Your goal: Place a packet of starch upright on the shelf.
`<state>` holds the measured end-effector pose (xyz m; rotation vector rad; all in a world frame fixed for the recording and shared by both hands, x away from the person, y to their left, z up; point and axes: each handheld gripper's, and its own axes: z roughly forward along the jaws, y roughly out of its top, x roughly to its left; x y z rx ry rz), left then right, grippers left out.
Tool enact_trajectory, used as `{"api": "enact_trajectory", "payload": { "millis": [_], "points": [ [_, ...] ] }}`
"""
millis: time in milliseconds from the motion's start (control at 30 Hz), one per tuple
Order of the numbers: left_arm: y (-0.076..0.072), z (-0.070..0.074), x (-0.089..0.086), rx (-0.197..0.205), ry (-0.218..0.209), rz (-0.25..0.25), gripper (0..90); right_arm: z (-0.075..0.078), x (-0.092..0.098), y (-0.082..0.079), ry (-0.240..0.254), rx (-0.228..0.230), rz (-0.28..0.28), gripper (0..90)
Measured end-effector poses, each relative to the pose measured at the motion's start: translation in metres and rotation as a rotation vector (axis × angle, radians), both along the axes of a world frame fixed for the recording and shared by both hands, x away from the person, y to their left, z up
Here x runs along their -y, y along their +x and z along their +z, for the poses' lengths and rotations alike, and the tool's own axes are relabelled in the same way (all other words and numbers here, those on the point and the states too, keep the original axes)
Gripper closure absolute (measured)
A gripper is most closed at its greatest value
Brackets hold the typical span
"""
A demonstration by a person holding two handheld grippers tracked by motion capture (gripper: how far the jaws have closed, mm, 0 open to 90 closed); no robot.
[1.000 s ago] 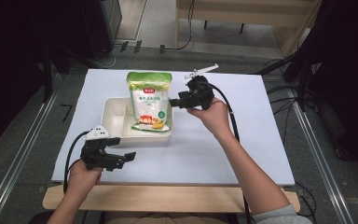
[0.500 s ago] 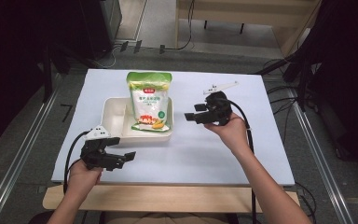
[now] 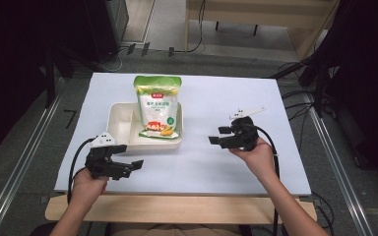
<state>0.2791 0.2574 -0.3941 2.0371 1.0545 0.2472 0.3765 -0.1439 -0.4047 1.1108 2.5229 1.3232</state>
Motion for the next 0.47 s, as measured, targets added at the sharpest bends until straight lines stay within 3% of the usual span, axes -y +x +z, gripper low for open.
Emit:
{"api": "enact_trajectory", "payload": {
  "millis": [67,200,467],
  "points": [
    [0.0,0.001,0.0,0.001,0.003,-0.009,14.6,-0.004,0.001,-0.003,0.021,-0.007,-0.007,39.7],
    [-0.001,0.002,-0.001,0.004,0.005,-0.002,14.6,-0.011,0.001,-0.007,-0.006,-0.009,0.007,39.2],
    [0.0,0.001,-0.002,0.005,0.005,-0.004,14.6,-0.018,0.002,-0.002,-0.004,-0.036,-0.004,38.8]
  ]
}}
